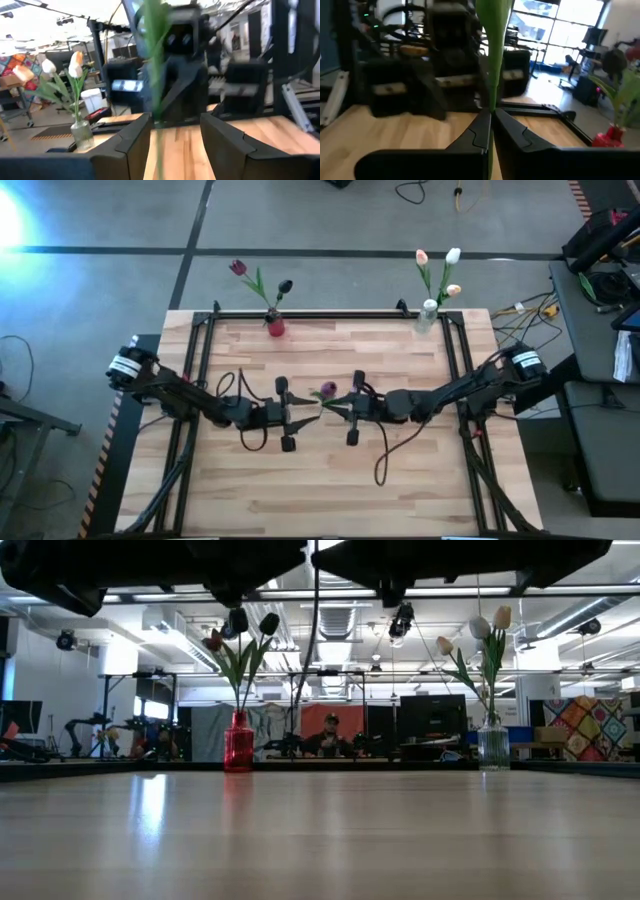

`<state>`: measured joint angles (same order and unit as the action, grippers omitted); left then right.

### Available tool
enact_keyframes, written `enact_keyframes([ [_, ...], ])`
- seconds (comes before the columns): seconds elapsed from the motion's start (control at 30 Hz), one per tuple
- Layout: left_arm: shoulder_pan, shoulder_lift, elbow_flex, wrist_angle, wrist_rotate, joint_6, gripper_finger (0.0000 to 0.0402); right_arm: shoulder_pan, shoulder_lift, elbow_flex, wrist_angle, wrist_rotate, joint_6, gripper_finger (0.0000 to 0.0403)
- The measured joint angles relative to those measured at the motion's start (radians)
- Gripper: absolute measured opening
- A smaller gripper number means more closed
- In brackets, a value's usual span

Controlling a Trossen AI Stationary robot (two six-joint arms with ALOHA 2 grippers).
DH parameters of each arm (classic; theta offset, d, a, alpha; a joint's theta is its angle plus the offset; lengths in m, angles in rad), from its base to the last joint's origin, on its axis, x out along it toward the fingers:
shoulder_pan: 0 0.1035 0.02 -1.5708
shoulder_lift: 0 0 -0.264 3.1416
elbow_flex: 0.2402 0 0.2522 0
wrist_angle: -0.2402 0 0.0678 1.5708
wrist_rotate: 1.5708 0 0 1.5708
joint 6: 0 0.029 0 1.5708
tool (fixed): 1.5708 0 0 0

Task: Sort flowers into vase by color
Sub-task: Put the red tulip into the red vase

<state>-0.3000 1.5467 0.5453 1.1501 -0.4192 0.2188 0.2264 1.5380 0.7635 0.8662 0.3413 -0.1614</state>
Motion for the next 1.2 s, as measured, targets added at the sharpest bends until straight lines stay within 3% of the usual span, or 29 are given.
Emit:
enact_keyframes([
  [0.7, 0.039, -0.030, 0.015, 0.000, 0.066, -0.049, 0.0149, -0.047, 0.067, 0.000, 0.049, -0.082, 0.039, 0.0009],
  [1.2, 0.059, -0.030, 0.035, -0.024, 0.083, -0.052, 0.0028, -0.050, 0.067, 0.000, 0.036, -0.114, 0.056, 0.0009],
])
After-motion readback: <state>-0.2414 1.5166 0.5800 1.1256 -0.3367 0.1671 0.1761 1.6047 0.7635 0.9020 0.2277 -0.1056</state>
